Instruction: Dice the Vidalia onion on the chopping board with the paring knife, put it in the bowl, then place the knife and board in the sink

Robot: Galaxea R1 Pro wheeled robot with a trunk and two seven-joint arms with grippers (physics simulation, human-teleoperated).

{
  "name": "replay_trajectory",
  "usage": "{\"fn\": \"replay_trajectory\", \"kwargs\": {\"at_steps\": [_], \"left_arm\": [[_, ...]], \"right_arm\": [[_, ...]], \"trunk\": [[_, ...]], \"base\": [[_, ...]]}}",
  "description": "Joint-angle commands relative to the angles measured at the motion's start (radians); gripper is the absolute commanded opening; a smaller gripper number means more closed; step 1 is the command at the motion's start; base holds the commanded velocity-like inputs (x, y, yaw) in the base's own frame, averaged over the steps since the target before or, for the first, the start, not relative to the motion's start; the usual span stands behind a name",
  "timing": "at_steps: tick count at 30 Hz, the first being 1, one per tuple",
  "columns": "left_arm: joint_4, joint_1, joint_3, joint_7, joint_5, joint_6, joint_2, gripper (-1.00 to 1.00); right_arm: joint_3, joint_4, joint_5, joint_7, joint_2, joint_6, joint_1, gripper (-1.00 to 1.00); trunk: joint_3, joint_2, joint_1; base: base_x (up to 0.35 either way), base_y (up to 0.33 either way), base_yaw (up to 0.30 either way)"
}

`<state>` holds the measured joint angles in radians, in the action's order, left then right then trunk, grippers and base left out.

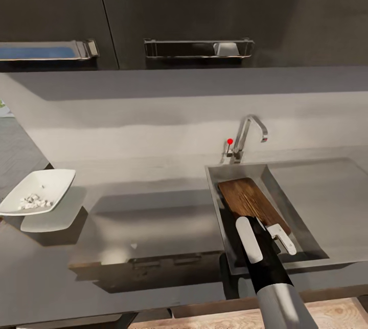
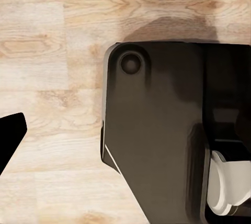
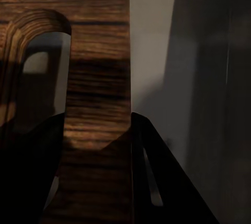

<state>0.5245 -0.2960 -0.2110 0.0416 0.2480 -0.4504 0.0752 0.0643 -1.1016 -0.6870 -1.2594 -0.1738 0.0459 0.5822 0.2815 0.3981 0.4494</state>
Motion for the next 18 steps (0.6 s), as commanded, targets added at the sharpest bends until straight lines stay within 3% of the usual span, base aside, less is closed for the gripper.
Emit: {"fn": "replay_trajectory", "kwargs": {"at_steps": [1,5,6,18], "left_arm": [[0.002,0.0,-0.008,0.004,0.01,-0.002,0.002,1.0],[0.002,0.0,-0.008,0.004,0.01,-0.002,0.002,1.0],[0.002,0.0,-0.008,0.004,0.01,-0.002,0.002,1.0],[0.002,0.0,-0.008,0.004,0.01,-0.002,0.002,1.0]], "right_arm": [[0.002,-0.001,-0.002,-0.003,-0.001,0.005,0.001,-1.0],[0.002,-0.001,-0.002,-0.003,-0.001,0.005,0.001,-1.0],[0.002,-0.001,-0.003,-0.003,-0.001,0.005,0.001,1.0],[0.002,-0.001,-0.005,-0.003,-0.001,0.005,0.001,1.0]], "trunk": [[0.002,0.002,0.001],[0.003,0.002,0.001],[0.003,0.002,0.001],[0.003,0.002,0.001]], "base": [[0.0,0.0,0.0],[0.0,0.0,0.0],[0.0,0.0,0.0],[0.0,0.0,0.0]]}}
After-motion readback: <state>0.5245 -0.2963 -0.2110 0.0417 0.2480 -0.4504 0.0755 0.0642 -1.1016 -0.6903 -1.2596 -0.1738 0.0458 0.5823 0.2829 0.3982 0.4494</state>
